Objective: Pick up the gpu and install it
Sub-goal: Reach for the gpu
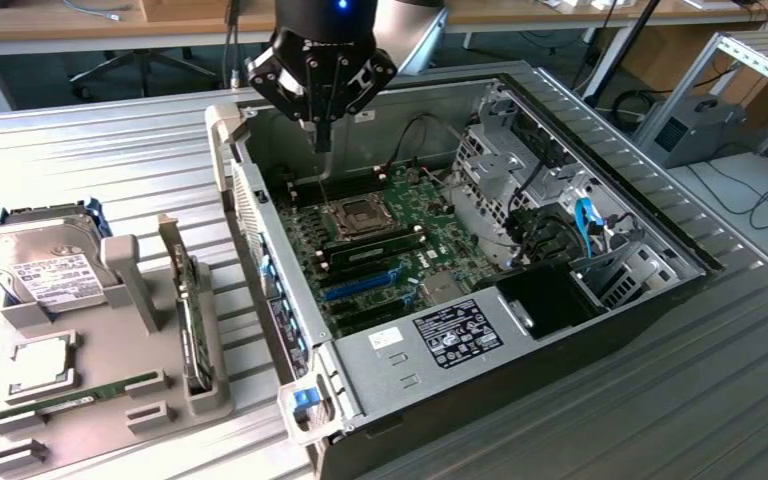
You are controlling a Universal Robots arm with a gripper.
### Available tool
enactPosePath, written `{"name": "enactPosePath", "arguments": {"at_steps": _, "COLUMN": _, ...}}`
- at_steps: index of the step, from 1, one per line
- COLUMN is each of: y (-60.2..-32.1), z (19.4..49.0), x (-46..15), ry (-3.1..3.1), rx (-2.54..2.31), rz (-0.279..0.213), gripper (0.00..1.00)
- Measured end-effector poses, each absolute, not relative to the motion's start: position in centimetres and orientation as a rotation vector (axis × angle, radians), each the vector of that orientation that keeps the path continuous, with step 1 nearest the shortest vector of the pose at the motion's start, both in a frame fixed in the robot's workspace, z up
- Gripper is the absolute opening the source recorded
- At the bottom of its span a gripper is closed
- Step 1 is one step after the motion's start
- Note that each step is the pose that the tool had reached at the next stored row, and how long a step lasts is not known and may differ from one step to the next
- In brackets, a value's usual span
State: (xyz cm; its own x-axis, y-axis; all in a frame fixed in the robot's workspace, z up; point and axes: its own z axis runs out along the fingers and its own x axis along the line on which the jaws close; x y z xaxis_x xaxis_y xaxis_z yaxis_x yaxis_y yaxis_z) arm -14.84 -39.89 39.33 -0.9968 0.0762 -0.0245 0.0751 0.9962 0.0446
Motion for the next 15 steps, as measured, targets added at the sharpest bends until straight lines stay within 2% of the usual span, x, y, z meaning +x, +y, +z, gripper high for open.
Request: {"name": "enactPosePath", "arguments": {"at_steps": 15, "y": -39.89, "z": 39.33, "x": -15.45, "ry": 3.113, "rx": 0.118, "rz": 0.068, "gripper": 0.11}}
